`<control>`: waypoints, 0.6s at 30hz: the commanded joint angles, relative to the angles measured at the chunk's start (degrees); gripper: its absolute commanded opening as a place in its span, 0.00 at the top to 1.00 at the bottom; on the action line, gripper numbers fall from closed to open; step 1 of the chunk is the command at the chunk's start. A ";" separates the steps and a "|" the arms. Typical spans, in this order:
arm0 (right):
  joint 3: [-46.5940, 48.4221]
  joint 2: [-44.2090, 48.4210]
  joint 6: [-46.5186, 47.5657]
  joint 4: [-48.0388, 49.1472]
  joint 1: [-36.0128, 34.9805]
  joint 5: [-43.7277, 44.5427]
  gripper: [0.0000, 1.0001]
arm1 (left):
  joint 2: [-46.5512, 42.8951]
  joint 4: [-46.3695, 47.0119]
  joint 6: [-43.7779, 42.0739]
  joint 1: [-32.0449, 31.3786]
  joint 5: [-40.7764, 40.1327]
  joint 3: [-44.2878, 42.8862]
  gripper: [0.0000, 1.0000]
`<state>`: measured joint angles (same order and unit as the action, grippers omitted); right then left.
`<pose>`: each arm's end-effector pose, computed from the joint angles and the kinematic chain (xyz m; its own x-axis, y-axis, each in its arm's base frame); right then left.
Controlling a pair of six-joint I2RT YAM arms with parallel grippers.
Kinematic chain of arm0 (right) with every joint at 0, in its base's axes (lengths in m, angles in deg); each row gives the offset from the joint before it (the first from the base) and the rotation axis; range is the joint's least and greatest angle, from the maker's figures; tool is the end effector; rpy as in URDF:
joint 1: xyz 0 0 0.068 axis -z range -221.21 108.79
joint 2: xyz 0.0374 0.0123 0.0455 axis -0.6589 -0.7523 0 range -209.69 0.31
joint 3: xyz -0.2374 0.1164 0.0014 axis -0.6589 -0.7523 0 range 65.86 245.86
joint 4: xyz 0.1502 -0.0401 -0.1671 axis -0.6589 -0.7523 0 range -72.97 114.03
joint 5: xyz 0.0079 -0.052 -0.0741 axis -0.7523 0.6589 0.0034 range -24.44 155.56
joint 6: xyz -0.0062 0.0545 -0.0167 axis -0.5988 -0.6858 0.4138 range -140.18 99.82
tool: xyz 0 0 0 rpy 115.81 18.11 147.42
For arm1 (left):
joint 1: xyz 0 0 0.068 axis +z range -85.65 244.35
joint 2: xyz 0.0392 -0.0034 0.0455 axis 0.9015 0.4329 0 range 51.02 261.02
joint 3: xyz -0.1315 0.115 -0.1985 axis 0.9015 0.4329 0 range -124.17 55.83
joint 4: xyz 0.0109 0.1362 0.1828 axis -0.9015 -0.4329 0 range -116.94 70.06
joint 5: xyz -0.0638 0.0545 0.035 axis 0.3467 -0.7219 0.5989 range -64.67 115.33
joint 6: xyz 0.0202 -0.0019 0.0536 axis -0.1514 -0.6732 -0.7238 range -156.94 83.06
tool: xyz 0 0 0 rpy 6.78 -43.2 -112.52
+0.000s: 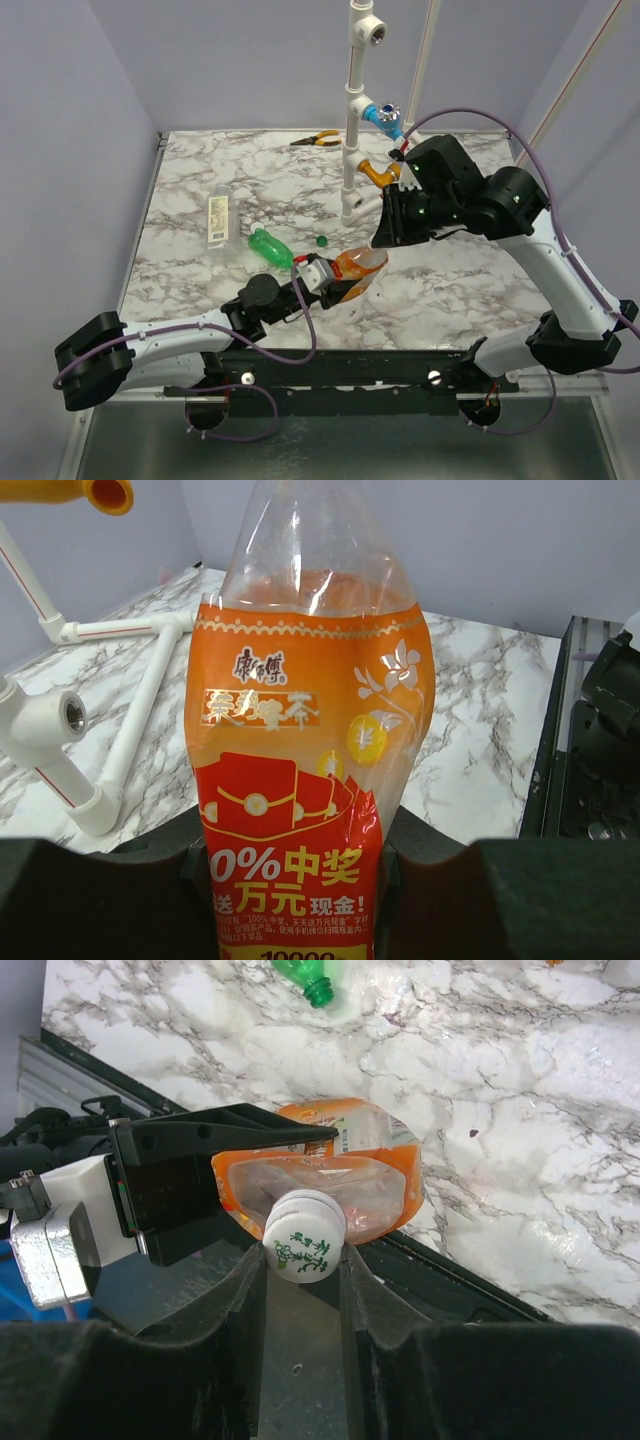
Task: Screw on the bottle caps
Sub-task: Screw the bottle cap onto the plastic bottle.
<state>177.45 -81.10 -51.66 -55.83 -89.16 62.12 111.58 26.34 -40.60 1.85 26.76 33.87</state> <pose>0.1367 0.1550 0.4357 -0.8361 -0.1486 -0.5280 -0.3875 0.8413 0.3769 0.0956 -0.1858 0.2676 0.1189 -0.0901 -0.9888 0.8924 0.4463 0.0667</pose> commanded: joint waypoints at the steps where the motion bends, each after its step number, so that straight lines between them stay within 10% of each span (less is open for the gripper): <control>1: 1.17 -2.44 -2.01 -0.02 -1.03 -2.50 0.71 | 1.02 7.64 1.17 -0.89 -0.56 -1.90 1.00; 18: 2.01 -3.72 -1.39 -1.63 -1.10 0.01 0.64 | 4.57 7.69 2.13 -0.87 -3.32 -2.78 1.00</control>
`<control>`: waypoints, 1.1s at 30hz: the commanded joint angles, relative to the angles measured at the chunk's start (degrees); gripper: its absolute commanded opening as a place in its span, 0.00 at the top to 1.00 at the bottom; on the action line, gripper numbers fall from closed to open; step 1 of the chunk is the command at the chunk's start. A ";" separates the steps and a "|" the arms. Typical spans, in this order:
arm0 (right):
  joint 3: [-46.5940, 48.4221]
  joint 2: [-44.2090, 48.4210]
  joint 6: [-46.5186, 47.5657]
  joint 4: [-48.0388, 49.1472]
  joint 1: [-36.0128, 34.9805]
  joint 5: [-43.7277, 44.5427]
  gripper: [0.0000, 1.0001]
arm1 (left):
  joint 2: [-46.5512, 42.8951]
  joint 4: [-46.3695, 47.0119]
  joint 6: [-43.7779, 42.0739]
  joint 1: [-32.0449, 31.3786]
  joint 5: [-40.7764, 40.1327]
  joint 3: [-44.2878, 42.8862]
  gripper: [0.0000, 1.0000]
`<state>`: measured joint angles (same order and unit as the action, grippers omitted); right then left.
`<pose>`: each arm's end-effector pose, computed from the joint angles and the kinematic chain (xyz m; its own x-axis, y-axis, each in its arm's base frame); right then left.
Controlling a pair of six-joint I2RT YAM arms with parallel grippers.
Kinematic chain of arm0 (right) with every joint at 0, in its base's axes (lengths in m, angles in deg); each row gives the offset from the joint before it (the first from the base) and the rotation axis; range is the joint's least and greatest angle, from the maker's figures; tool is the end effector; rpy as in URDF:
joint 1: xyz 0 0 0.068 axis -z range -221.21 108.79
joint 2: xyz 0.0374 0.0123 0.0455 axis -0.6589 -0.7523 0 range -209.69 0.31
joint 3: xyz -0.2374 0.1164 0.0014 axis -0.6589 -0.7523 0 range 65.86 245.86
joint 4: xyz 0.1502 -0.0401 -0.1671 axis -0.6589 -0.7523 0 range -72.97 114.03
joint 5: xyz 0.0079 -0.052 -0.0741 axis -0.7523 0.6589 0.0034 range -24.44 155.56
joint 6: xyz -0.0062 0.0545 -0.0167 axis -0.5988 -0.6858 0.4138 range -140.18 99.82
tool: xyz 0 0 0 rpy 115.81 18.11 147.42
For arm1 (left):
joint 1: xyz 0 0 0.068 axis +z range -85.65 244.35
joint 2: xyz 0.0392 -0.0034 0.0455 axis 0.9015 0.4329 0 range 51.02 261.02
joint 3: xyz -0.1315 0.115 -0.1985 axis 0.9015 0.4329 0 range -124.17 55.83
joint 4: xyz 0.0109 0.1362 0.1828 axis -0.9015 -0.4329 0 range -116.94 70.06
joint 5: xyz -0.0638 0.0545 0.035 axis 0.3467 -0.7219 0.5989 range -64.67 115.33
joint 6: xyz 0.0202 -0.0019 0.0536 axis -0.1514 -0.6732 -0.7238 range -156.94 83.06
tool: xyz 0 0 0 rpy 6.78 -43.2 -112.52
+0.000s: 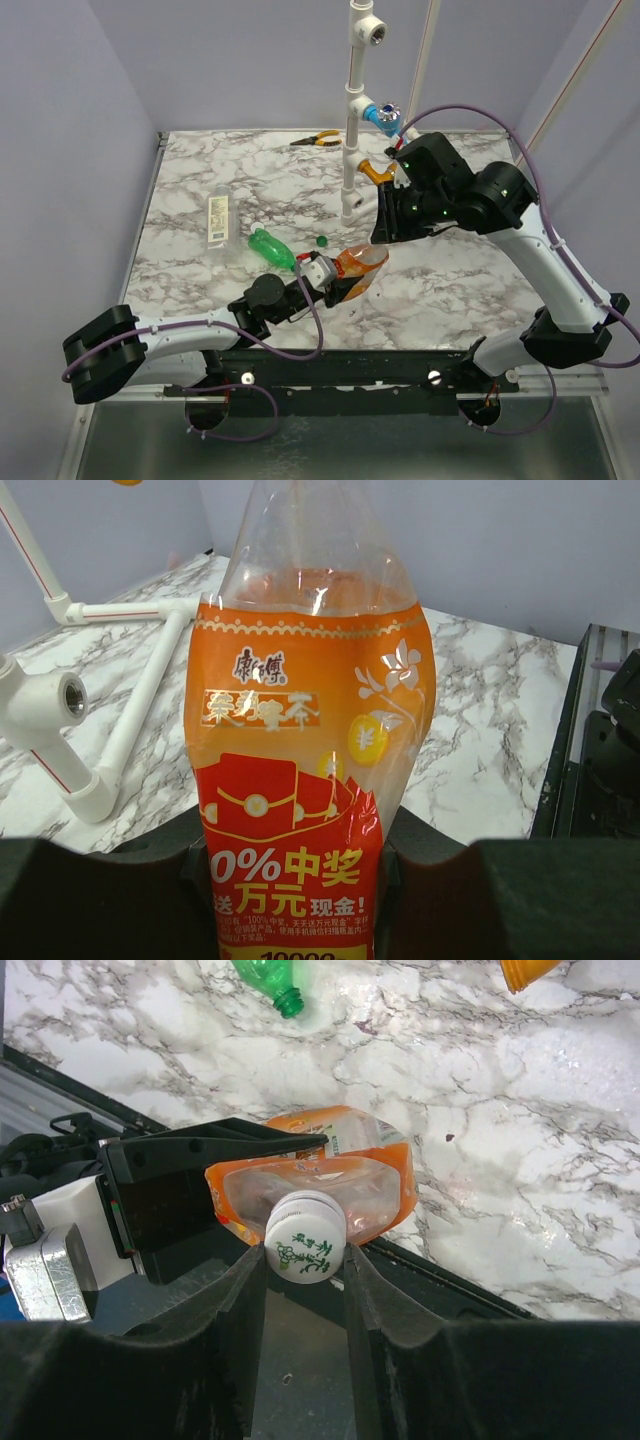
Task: Screw on the bottle caps
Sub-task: Screw the bottle cap onto the plastic bottle.
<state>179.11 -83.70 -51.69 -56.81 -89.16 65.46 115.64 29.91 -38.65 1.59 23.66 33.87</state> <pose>0.1459 0.1616 0.4321 -0.8359 -0.1463 -0.5289 -0.3592 0.8745 0.3258 0.1012 -0.1939 0.2609 0.0834 -0.0967 -0.9918 0.8734 0.4863 0.0260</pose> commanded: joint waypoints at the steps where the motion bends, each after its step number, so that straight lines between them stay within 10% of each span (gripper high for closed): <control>1: 0.31 -1.16 -1.37 -0.64 -1.09 -3.18 0.63 | 0.50 4.09 0.15 -0.61 -0.19 -2.72 1.00; 33: -0.78 1.74 -1.89 1.70 -1.06 -0.36 0.38 | 0.57 3.42 2.90 0.08 -0.88 -2.32 1.00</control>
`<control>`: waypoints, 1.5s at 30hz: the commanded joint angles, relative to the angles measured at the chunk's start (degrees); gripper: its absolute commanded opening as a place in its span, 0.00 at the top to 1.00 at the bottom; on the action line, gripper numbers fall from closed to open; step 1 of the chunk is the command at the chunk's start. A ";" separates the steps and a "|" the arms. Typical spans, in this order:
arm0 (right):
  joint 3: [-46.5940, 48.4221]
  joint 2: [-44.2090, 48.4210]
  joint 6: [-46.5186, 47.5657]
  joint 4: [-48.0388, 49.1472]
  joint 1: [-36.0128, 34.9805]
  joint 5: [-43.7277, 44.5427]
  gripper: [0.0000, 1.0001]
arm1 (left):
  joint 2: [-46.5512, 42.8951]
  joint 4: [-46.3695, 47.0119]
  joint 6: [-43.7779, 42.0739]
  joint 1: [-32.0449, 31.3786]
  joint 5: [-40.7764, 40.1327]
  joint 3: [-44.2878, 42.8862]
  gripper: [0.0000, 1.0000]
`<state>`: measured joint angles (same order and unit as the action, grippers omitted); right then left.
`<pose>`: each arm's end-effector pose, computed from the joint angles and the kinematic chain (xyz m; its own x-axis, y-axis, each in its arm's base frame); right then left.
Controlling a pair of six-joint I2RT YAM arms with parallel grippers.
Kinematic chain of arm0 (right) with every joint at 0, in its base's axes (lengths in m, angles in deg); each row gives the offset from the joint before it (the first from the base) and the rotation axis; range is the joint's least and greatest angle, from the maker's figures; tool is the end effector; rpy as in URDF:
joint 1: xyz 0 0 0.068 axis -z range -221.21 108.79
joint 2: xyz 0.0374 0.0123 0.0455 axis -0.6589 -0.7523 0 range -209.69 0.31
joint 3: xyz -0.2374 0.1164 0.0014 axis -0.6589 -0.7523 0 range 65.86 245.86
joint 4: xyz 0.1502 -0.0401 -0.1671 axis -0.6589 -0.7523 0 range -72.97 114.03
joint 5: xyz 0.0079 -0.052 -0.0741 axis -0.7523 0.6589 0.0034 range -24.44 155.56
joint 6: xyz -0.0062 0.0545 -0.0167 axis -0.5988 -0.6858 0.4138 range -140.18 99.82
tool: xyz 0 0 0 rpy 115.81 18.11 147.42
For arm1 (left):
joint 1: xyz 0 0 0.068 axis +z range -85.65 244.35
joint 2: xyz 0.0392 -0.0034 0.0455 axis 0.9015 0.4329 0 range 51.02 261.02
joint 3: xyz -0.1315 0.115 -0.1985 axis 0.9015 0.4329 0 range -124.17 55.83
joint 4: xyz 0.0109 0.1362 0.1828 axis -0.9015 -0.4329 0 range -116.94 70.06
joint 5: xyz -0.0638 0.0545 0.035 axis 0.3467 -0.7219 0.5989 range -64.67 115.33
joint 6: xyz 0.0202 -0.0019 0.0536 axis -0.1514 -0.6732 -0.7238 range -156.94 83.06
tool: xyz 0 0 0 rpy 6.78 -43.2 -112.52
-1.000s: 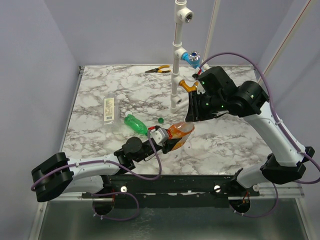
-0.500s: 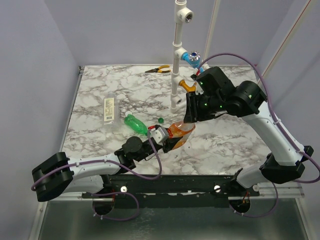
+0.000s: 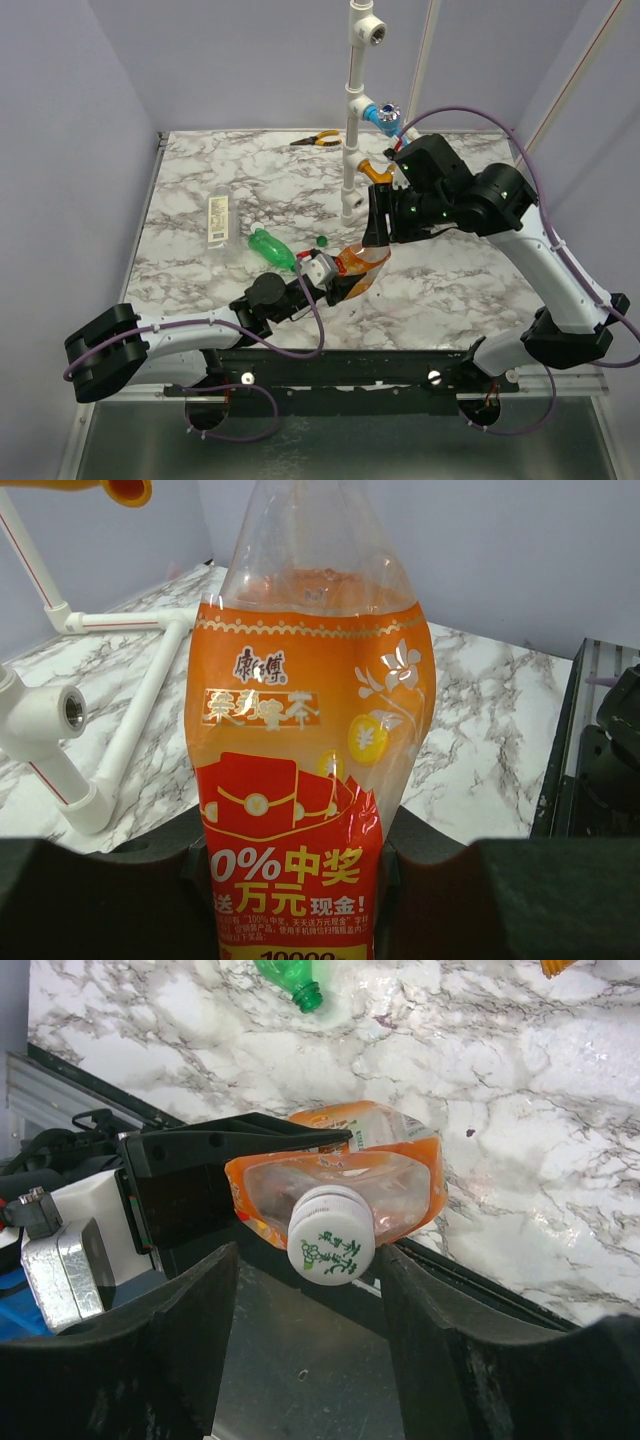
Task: Screw on the bottle caps
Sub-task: Screw the bottle cap onto the plastic bottle.
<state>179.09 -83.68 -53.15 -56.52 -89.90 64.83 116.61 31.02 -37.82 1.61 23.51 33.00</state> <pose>0.1437 0.1641 0.4325 -0.8438 -0.1358 -0.5191 -0.3540 0.8679 0.3485 0.1029 -0.1969 0.2644 0.0788 -0.1192 -0.9897 0.8730 0.4876 0.0107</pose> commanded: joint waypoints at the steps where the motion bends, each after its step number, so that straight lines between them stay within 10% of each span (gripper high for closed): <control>1: -0.96 1.85 -0.49 1.58 -0.34 0.38 0.37 | -0.51 2.30 2.11 0.05 -0.72 -1.32 1.00; 45: -7.87 9.95 4.35 11.59 -0.35 4.54 0.47 | -3.00 -0.39 5.07 0.26 3.57 -0.29 1.00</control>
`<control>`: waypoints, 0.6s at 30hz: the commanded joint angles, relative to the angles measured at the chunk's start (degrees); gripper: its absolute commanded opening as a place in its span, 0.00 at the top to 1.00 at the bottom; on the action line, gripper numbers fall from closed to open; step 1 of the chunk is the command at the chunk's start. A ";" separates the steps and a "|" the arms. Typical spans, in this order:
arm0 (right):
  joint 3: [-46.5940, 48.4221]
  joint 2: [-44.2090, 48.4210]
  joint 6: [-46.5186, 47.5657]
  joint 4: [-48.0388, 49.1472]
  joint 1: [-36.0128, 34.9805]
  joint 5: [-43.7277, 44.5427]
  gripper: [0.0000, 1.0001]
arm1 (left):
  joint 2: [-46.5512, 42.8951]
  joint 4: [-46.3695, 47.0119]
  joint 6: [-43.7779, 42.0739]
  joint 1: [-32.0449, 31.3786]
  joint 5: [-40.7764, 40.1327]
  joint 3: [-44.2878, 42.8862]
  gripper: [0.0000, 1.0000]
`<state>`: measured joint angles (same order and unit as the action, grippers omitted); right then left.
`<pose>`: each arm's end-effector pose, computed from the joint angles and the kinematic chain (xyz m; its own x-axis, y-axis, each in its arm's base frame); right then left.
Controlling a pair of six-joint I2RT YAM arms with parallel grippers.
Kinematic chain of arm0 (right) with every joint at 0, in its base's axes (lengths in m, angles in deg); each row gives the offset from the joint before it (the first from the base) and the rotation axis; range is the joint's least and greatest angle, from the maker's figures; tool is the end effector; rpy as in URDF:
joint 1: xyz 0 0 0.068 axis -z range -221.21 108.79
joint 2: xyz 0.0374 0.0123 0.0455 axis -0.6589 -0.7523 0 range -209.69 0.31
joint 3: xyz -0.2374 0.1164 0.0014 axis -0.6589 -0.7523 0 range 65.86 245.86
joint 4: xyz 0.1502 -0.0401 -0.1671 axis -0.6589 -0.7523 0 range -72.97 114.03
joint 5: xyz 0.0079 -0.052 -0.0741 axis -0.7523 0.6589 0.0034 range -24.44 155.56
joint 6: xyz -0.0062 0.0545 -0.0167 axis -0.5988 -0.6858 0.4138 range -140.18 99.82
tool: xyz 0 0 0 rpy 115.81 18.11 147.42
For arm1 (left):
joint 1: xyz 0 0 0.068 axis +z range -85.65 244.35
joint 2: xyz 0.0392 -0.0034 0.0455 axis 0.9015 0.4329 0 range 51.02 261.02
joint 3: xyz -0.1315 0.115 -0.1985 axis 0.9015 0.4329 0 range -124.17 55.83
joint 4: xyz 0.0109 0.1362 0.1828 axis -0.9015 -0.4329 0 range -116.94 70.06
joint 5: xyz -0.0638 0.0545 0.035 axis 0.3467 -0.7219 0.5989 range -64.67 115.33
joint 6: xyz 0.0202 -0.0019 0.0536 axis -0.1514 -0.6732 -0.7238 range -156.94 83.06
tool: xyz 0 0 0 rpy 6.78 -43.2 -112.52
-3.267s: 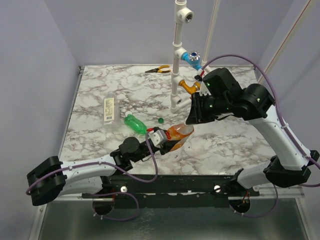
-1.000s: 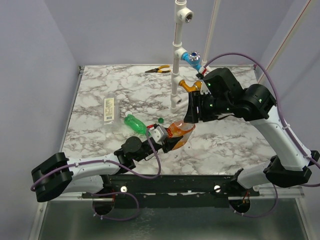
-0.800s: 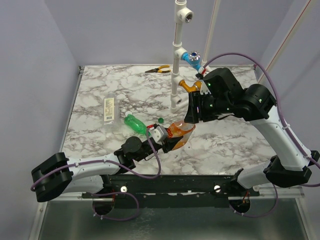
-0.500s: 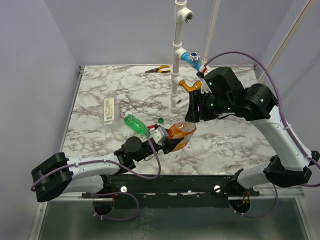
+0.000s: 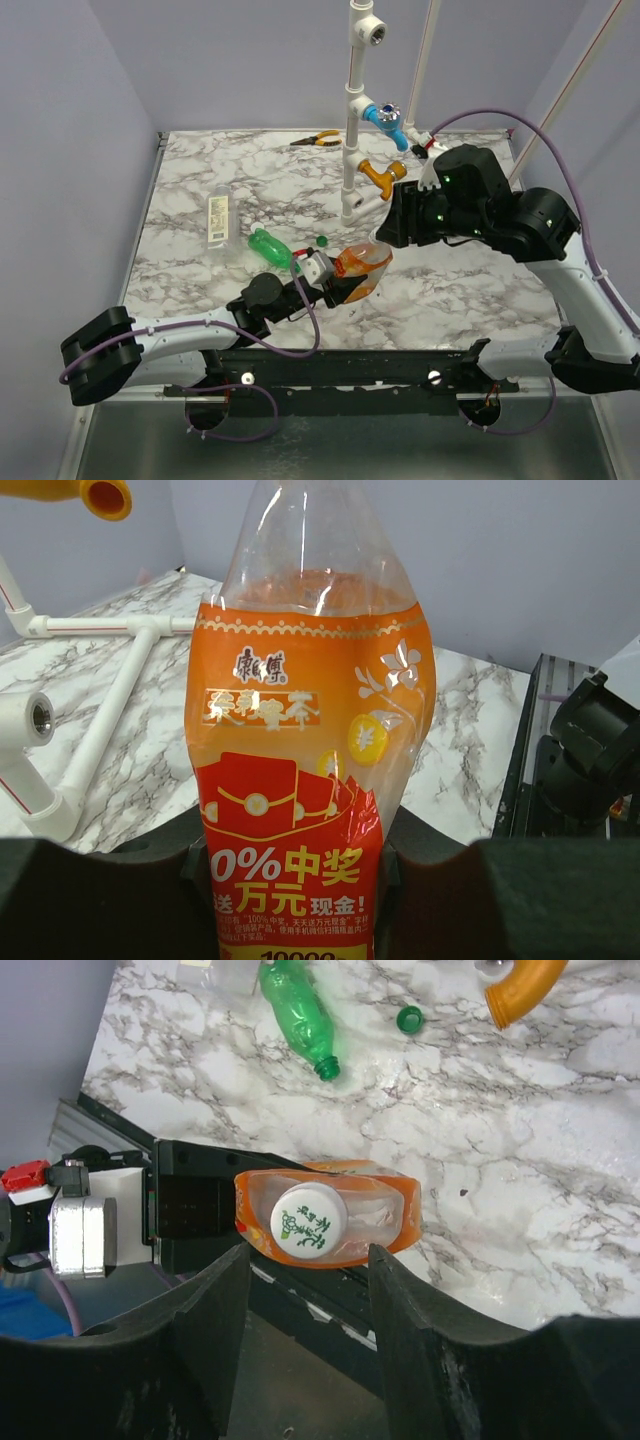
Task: Screw on the bottle caps
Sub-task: Screw the bottle cap onto the plastic bottle.
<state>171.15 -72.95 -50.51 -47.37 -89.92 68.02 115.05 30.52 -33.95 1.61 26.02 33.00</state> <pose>0.1205 0.1344 0.4471 -0.7293 -0.0657 -0.6811 -0.4176 0.8313 0.3669 0.0995 -0.1942 0.2689 0.0270 -0.1661 -0.9857 0.8969 0.4394 -0.0495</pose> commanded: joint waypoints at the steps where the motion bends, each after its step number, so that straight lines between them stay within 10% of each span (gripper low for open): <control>1: 0.26 -0.99 2.16 2.41 -0.35 0.70 0.47 | -1.54 -0.13 1.20 0.33 1.11 -0.29 1.00; 18: 2.81 -4.16 5.16 -1.34 -0.28 -1.00 0.60 | -1.52 -1.77 1.29 0.43 2.48 -0.90 1.00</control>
<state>172.29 -76.53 -46.48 -46.71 -89.92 67.60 114.20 28.36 -33.12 1.76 26.89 33.00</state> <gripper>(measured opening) 0.430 0.398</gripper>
